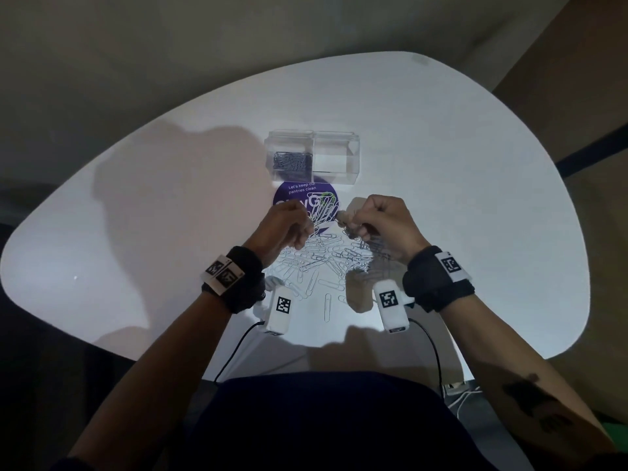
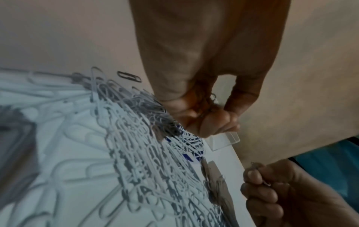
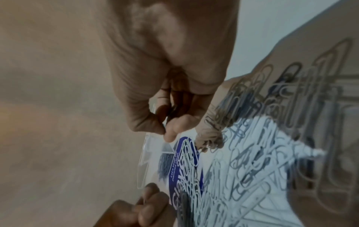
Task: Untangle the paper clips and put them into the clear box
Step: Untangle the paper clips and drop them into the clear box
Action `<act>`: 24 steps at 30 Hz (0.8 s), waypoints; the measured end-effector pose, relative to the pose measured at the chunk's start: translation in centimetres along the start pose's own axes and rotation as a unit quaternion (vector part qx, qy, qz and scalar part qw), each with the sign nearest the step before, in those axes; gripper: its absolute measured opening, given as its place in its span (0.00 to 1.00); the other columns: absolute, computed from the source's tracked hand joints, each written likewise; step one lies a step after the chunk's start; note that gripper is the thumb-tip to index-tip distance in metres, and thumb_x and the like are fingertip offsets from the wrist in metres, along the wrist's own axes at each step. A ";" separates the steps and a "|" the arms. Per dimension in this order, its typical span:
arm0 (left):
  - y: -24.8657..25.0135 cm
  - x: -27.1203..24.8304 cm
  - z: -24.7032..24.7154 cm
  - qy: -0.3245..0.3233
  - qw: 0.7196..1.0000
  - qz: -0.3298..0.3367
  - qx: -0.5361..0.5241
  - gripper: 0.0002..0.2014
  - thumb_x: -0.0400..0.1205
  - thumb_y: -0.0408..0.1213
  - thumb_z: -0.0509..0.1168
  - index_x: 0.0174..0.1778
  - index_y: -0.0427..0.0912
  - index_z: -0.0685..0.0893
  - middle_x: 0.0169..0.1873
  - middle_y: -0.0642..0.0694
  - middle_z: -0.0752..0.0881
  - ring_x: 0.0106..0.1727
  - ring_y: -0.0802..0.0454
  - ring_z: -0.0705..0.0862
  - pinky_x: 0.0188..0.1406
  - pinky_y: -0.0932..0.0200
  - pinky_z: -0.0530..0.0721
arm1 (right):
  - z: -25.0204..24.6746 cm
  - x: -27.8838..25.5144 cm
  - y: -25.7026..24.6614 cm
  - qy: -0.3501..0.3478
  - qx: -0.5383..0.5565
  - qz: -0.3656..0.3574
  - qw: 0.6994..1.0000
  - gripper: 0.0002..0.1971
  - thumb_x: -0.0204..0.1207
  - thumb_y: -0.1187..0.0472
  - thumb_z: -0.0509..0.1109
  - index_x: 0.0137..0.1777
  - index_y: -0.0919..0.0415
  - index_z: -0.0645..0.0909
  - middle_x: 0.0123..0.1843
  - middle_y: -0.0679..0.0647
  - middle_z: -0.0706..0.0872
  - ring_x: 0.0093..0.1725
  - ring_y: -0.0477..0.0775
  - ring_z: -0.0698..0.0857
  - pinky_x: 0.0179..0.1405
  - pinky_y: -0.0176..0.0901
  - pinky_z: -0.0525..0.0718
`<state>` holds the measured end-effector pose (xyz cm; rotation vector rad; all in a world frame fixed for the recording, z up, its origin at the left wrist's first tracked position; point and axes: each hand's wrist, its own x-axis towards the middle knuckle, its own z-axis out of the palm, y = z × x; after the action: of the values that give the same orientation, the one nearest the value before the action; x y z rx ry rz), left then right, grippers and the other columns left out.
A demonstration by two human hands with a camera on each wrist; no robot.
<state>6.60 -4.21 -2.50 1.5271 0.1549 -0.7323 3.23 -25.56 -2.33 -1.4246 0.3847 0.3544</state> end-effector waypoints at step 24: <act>-0.4 0.7 0.2 0.012 0.961 -0.135 -0.239 0.07 0.83 0.27 0.57 0.50 0.35 0.81 0.21 0.53 0.65 0.19 0.58 0.62 0.15 0.66 0.65 | -0.9 0.9 0.6 0.047 -0.440 -0.084 0.893 0.05 0.76 0.60 0.71 0.40 0.54 0.87 0.39 0.41 0.88 0.44 0.46 0.87 0.51 0.45 0.85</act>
<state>6.87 -4.55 -3.24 1.0606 0.5287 -0.8201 3.77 -26.37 -3.34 -2.3572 0.1665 0.3322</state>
